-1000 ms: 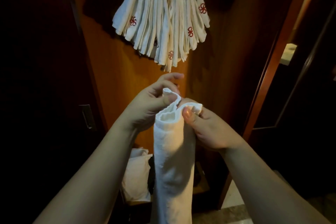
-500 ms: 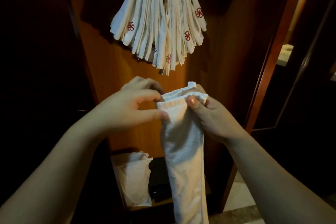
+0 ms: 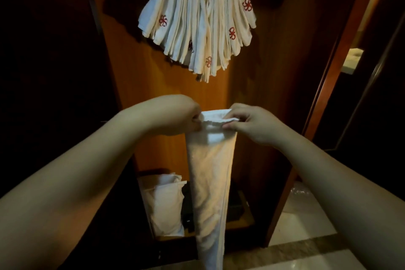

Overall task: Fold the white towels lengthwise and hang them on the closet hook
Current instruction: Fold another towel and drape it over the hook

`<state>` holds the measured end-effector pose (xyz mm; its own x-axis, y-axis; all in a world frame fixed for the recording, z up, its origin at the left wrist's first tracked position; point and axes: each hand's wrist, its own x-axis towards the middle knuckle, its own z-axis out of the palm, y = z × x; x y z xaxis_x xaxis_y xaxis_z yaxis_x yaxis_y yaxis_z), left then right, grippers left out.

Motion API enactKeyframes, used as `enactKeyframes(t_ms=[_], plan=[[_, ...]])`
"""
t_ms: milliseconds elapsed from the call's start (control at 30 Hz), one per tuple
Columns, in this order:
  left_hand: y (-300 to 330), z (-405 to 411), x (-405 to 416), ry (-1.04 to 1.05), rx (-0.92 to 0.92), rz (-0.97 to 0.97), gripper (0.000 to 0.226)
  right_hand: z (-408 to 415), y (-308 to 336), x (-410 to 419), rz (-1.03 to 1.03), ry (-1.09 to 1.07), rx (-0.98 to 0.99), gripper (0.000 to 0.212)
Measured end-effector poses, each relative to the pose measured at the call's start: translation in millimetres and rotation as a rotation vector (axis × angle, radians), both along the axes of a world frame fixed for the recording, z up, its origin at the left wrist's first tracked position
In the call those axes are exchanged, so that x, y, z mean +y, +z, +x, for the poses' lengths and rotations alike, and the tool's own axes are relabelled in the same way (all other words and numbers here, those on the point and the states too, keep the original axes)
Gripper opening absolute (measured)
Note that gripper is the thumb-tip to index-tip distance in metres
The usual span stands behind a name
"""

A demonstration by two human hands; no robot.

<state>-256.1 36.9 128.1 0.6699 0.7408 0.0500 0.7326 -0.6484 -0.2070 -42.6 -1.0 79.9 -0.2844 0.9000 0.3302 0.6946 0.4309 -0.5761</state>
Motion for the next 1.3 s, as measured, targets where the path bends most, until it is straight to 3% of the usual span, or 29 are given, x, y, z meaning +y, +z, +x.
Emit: enactKeyframes(t_ms=[100,333,467,633,700,767,900,967,1033,1100,1200,1300], plan=[[4.3,-7.3,1.6,-0.068,-0.117,-0.049,0.031,5.8,-1.8,2.3,-0.03,0.036,0.048,0.011],[-1.5,-8.5,1.9,-0.114,-0.106,-0.185,0.022,9.7,-6.1,1.5,-0.164,0.12,0.033,0.014],[2.6,-11.6,2.1,-0.107,-0.082,-0.21,0.019,7.0,0.9,0.6,-0.137,0.142,-0.085,0.015],[-3.5,-12.9,1.1,-0.102,-0.118,-0.261,0.022,2.2,-4.9,-2.1,-0.095,0.138,-0.075,0.019],[-6.8,-18.4,-0.5,-0.102,-0.236,-0.285,0.017,3.0,-6.1,-5.5,-0.073,0.16,0.049,0.029],[-9.6,-27.6,-0.5,-0.113,-0.478,-0.344,0.02,5.2,-5.2,-8.6,-0.055,0.179,0.217,0.039],[-22.4,-36.8,-3.5,-0.243,-1.225,-0.799,0.034,-2.9,-2.0,-8.0,0.028,0.243,0.542,0.035],[-38.9,-32.2,-3.6,-0.267,-1.504,-0.938,0.04,-11.2,2.8,-5.1,0.04,0.265,0.672,0.03],[-61.3,-24.0,-5.4,-0.194,-1.554,-1.123,0.05,-17.3,8.0,-1.1,0.028,0.274,0.743,0.027],[-84.3,-16.6,-7.4,-0.147,-1.454,-1.29,0.053,-17.4,10.0,3.8,0.013,0.268,0.816,0.024],[-102.2,-11.7,-0.6,-0.106,-1.459,-1.339,0.046,-11.2,6.2,13.2,-0.017,0.202,0.922,0.026],[-97.8,-3.6,7.1,-0.113,-1.455,-1.352,0.041,-1.1,-3.1,22.9,-0.128,0.116,1.16,0.035]])
